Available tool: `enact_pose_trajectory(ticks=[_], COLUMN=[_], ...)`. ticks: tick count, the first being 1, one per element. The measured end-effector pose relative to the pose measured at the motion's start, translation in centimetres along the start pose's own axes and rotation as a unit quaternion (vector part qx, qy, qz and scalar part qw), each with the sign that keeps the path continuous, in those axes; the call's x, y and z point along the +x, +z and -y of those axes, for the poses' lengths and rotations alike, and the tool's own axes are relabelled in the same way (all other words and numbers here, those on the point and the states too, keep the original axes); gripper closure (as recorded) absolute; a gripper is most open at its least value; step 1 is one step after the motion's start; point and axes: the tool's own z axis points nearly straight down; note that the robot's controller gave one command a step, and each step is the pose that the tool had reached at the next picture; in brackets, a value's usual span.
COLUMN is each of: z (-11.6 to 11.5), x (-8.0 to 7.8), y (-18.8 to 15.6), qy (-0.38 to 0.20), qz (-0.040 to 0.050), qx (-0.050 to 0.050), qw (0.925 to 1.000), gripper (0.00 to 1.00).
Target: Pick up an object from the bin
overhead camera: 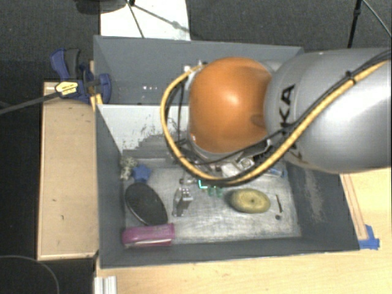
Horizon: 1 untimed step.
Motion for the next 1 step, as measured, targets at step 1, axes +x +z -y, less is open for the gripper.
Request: enact_pose_trajectory(ticks=[1], z=[-5.50], x=[-1.28], y=[15.70], qy=[0.023], qz=[0.0079], qx=[-0.003], qw=[0.9997], gripper=[0.00])
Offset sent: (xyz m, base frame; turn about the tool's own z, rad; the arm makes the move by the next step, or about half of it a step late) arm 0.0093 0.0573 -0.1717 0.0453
